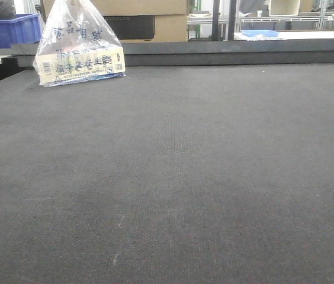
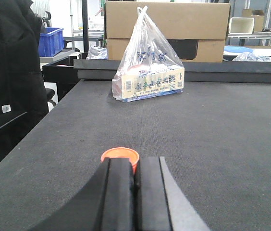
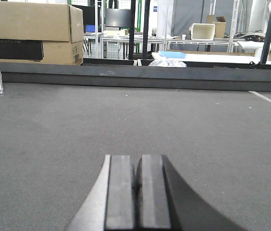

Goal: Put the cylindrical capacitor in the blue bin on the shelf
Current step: 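Lower left gripper over orange capacitor, right gripper over brown capacitor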

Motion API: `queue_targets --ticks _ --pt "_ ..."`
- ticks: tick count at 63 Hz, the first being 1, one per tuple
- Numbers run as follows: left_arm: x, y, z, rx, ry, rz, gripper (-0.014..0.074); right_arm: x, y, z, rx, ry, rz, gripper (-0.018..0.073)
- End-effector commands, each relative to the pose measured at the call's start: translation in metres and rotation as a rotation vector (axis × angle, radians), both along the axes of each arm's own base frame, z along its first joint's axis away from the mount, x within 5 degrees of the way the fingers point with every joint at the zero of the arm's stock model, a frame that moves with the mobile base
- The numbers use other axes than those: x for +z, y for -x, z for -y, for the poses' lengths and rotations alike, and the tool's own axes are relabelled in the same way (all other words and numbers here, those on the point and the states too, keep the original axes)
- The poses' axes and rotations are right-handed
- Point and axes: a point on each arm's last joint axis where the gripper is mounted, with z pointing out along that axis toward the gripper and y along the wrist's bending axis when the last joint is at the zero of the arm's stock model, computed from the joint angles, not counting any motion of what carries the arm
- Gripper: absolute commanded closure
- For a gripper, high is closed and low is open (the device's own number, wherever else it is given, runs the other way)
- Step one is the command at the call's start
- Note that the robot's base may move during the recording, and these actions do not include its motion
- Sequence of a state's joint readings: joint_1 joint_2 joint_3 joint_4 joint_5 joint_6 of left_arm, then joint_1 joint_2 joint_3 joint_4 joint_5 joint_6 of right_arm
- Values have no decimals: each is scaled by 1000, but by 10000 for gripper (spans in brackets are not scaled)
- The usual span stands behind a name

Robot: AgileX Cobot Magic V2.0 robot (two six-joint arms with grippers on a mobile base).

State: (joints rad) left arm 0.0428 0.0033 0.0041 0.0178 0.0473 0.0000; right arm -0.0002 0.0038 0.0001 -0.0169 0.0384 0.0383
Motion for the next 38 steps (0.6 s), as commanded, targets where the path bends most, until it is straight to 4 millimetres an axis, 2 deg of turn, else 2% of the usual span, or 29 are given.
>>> queue_targets --ticks 1,38 --pt "3 1 0 3 5 19 707 2 0 0 -5 0 22 727" --pt "3 1 0 3 5 19 707 2 0 0 -5 0 22 727"
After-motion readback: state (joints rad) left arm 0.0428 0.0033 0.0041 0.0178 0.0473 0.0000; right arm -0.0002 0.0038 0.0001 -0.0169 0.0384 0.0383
